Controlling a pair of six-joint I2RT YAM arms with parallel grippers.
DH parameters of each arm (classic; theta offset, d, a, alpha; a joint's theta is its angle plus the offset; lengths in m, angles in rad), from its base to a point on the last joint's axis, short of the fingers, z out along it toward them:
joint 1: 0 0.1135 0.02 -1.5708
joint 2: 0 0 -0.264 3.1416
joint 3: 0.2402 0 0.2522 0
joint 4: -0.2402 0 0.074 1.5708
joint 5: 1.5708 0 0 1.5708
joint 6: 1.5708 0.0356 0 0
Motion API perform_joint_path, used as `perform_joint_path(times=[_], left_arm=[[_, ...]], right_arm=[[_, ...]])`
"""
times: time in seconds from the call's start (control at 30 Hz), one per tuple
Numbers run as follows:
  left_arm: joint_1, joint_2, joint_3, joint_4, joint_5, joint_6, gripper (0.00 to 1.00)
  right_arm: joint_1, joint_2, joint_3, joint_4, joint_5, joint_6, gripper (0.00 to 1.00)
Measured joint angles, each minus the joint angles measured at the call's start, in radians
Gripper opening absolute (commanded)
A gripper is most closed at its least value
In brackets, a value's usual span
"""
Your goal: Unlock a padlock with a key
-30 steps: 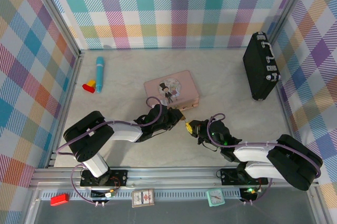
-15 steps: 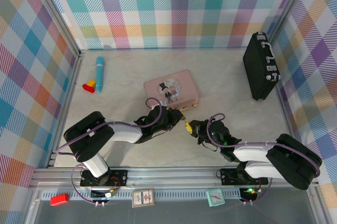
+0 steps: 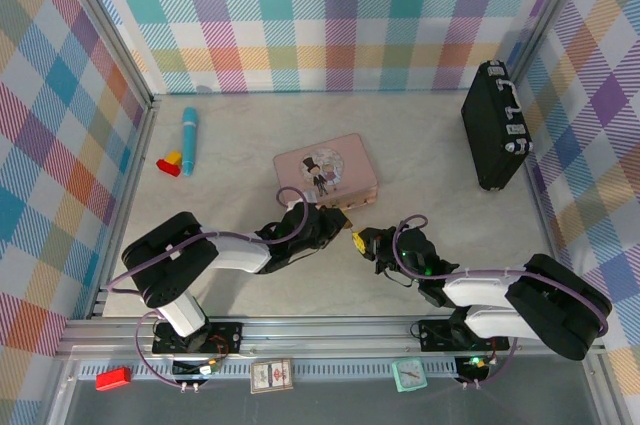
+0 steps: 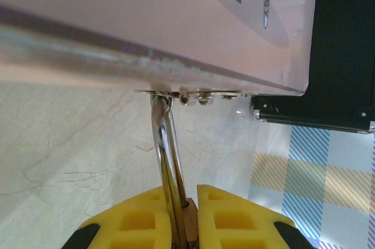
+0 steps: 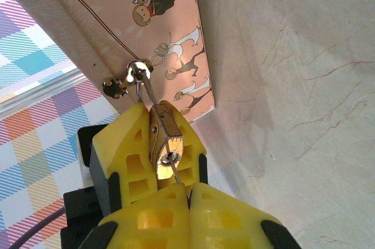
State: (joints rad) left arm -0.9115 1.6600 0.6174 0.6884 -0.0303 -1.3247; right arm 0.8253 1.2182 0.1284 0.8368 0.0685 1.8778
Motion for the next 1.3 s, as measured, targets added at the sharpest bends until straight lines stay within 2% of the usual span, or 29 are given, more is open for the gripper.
perform_joint_path(times=[0.43, 1.3], left_arm=[[-0.022, 0.019, -0.009, 0.061, -0.05, -0.014, 0.0], [-0.03, 0.02, -0.021, 0.096, -0.069, -0.021, 0.0]], right_arm=[[0.0, 0.0, 0.002, 0.0, 0.003, 0.0, 0.0], [-0.016, 0.022, 0.002, 0.034, -0.002, 0.019, 0.0]])
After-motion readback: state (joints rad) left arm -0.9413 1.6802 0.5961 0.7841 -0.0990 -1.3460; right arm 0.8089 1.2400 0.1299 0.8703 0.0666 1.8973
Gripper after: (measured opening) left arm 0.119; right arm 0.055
